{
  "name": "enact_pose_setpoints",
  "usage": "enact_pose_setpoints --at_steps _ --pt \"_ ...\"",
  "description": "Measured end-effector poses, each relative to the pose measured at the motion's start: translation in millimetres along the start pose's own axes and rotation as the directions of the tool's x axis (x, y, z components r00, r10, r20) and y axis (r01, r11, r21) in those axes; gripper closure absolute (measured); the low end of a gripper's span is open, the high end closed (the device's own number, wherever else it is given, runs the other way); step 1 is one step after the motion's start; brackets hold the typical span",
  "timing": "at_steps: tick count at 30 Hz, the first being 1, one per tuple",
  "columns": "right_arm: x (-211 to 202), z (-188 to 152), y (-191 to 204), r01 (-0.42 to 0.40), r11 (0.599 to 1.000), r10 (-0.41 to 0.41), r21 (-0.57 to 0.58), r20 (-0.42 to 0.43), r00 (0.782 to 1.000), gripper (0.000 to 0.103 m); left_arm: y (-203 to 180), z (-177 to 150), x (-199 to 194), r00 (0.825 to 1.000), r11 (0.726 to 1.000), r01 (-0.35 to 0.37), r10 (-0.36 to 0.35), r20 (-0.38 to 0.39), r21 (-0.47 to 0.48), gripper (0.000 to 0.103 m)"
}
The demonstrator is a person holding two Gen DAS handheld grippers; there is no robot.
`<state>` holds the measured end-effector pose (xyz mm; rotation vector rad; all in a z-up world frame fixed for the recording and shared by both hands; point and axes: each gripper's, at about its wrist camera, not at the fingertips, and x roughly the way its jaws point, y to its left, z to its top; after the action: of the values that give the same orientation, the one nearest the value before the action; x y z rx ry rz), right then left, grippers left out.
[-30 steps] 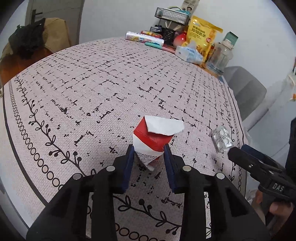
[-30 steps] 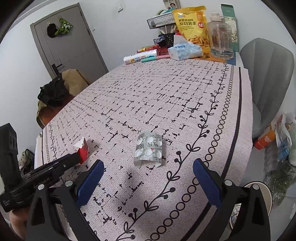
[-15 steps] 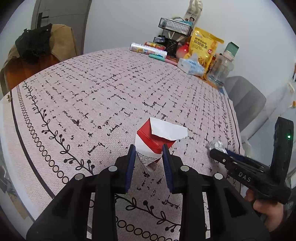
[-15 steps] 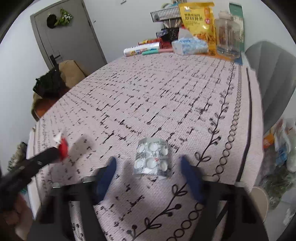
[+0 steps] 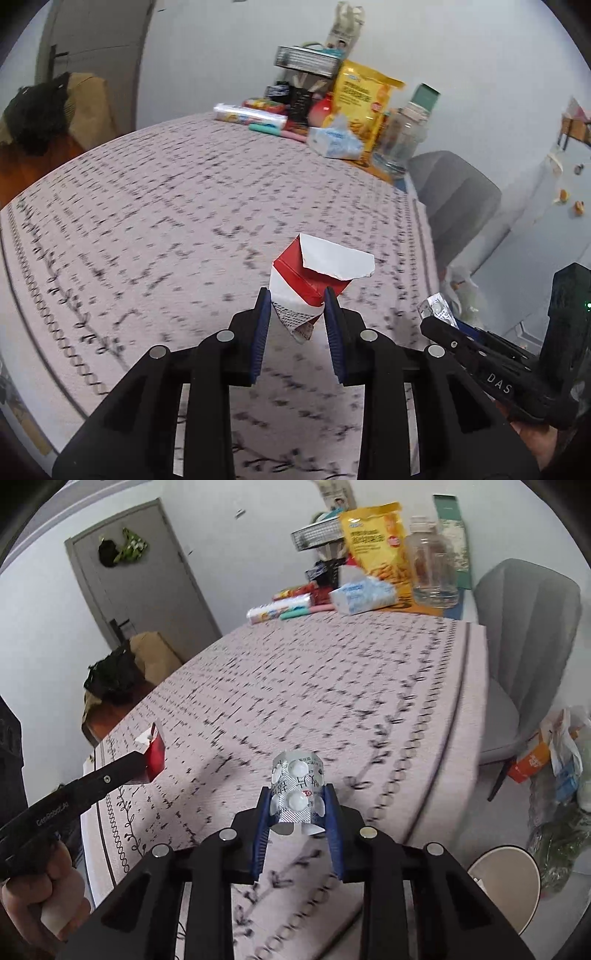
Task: Collect trash
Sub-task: 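Carry the carton and silver blister pack over the trash bin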
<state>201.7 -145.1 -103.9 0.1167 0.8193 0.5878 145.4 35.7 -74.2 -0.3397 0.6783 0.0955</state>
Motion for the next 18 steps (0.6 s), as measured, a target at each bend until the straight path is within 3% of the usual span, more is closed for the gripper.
enact_pose_setpoints --at_steps 9,18 --pt "-49.8 -6.1 -73.5 0.077 0.991 -0.085 0.113 0.076 0.993 0.078 -72.7 -0.4 24.3 0.996 0.993 0.078 -0.074 -0.047 0.092 0.074" --pt "-81.8 -32.7 -156.4 0.166 0.956 -0.189 0.242 0.073 0.979 0.082 -150.6 -11.3 53.9 0.981 0.969 0.17 -0.15 -0.123 0.178 0.074"
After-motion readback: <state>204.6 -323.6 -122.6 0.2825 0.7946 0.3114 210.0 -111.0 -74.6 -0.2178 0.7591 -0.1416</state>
